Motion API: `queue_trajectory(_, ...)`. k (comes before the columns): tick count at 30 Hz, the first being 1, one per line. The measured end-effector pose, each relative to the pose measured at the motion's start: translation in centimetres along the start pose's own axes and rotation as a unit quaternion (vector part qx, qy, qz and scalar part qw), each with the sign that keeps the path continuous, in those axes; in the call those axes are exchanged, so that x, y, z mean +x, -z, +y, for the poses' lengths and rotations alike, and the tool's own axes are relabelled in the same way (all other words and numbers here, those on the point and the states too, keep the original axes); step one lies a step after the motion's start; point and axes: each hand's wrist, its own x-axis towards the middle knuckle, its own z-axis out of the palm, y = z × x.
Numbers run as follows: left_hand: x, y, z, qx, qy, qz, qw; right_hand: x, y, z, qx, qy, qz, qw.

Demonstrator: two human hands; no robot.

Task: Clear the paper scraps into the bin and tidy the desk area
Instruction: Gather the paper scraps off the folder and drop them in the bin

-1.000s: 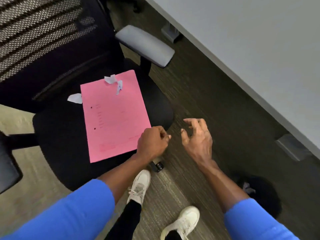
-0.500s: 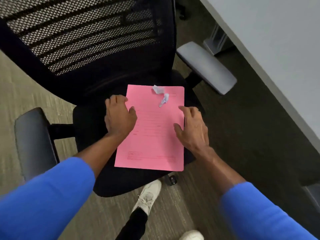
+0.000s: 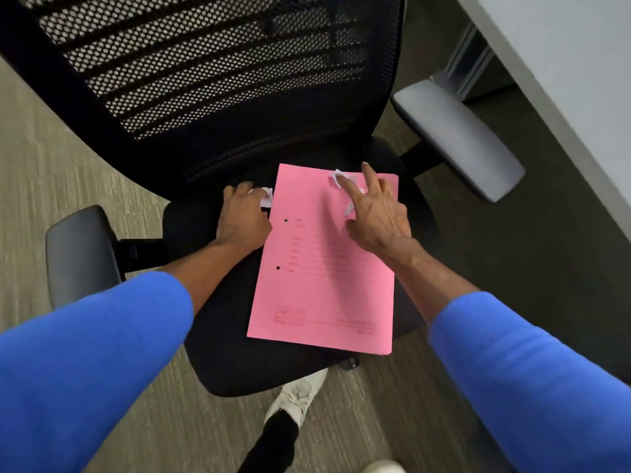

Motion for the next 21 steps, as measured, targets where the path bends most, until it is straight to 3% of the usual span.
queue_trajectory(9,0.7,0.3,-1.3,0.063,-0.046,0.020,0.997,1.2,-0.7,-0.8,-0.058,0.074,-0.007,0.996)
queue_trajectory(21,-0.1,0.8,-1.0,0.099,-0.020,-0.018,0.995,-2.3,-1.8,-1.0,-0.027,0.027,0.039,0.998)
